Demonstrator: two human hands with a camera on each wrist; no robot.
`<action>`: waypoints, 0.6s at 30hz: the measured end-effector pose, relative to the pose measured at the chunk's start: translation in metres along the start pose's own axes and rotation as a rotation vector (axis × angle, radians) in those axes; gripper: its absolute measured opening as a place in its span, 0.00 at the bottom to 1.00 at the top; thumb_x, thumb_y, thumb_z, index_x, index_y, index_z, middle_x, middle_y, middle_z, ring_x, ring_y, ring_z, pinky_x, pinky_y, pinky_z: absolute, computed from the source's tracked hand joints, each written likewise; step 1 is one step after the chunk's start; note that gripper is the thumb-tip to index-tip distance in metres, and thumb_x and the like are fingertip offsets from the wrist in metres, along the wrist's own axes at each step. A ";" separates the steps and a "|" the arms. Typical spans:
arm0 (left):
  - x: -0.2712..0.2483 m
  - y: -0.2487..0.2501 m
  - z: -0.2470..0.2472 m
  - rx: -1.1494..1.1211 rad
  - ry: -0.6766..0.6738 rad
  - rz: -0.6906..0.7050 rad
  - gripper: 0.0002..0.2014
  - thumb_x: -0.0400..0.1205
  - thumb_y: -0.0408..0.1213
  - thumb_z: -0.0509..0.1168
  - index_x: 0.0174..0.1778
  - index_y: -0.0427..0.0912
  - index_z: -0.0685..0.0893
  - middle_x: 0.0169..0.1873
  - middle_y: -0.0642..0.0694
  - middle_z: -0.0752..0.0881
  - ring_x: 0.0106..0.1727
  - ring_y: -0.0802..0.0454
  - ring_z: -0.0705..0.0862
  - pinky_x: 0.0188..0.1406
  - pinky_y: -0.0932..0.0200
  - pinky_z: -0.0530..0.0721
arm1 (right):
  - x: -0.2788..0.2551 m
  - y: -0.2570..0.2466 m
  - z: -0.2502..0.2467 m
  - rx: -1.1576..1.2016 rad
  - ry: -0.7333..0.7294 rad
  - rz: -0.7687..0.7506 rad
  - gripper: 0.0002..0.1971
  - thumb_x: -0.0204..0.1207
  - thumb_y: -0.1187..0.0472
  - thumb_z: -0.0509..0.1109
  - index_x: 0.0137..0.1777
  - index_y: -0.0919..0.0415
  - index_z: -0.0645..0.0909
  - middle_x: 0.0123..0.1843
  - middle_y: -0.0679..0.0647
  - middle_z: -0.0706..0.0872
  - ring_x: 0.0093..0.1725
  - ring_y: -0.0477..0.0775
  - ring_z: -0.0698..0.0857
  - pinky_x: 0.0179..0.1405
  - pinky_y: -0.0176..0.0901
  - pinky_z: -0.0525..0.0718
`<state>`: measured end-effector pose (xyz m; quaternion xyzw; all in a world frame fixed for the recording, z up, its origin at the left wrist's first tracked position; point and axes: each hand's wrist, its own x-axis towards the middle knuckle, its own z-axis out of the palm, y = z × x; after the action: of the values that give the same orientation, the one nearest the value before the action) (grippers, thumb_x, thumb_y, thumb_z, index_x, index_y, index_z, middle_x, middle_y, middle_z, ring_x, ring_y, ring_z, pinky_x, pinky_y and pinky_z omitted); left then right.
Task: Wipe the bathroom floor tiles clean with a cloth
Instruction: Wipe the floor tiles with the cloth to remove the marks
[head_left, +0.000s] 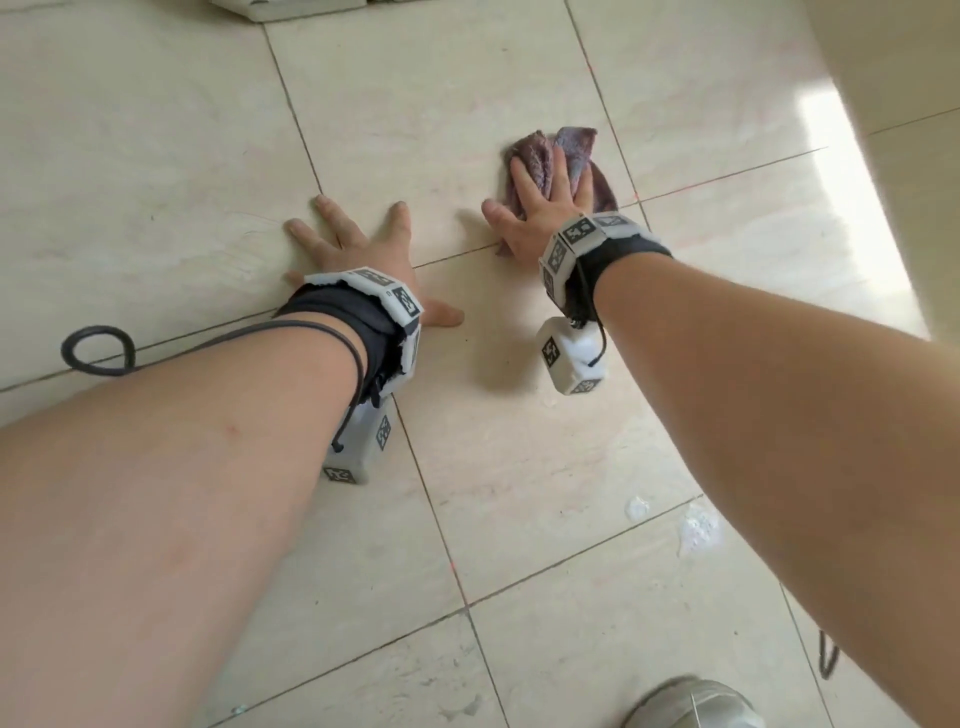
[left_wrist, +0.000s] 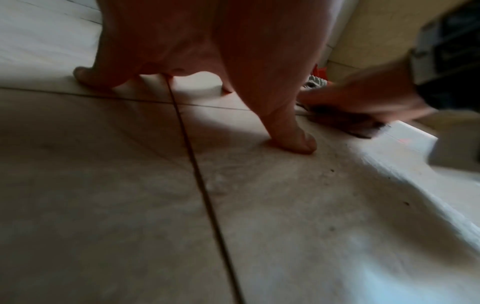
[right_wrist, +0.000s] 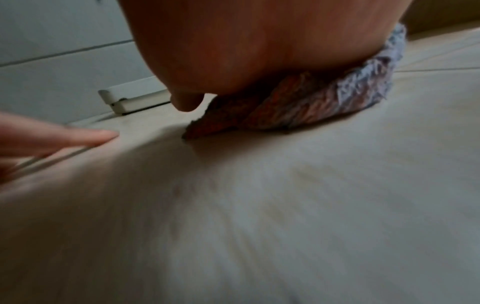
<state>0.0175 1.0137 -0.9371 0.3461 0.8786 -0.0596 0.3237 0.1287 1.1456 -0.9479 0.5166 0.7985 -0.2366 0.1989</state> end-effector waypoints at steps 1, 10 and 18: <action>0.002 0.000 0.000 -0.007 0.001 0.001 0.61 0.59 0.69 0.79 0.82 0.62 0.48 0.82 0.31 0.32 0.81 0.22 0.36 0.69 0.16 0.57 | 0.007 -0.011 -0.005 0.004 -0.015 -0.004 0.36 0.80 0.29 0.49 0.85 0.35 0.44 0.86 0.46 0.31 0.84 0.61 0.29 0.81 0.68 0.36; 0.002 -0.001 0.001 -0.012 0.023 0.017 0.60 0.59 0.70 0.78 0.81 0.62 0.49 0.83 0.32 0.33 0.81 0.22 0.37 0.70 0.19 0.58 | -0.032 0.036 0.016 -0.122 -0.075 -0.220 0.32 0.81 0.30 0.48 0.83 0.31 0.43 0.85 0.37 0.31 0.84 0.51 0.31 0.81 0.64 0.39; 0.008 -0.002 0.002 -0.028 0.017 0.020 0.62 0.57 0.70 0.79 0.82 0.63 0.48 0.82 0.31 0.32 0.81 0.22 0.34 0.68 0.15 0.57 | 0.026 -0.011 -0.016 -0.129 0.009 -0.136 0.35 0.81 0.30 0.42 0.86 0.39 0.43 0.87 0.50 0.32 0.84 0.63 0.32 0.80 0.71 0.36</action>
<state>0.0132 1.0163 -0.9442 0.3509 0.8784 -0.0410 0.3218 0.1070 1.1697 -0.9475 0.4483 0.8462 -0.1954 0.2115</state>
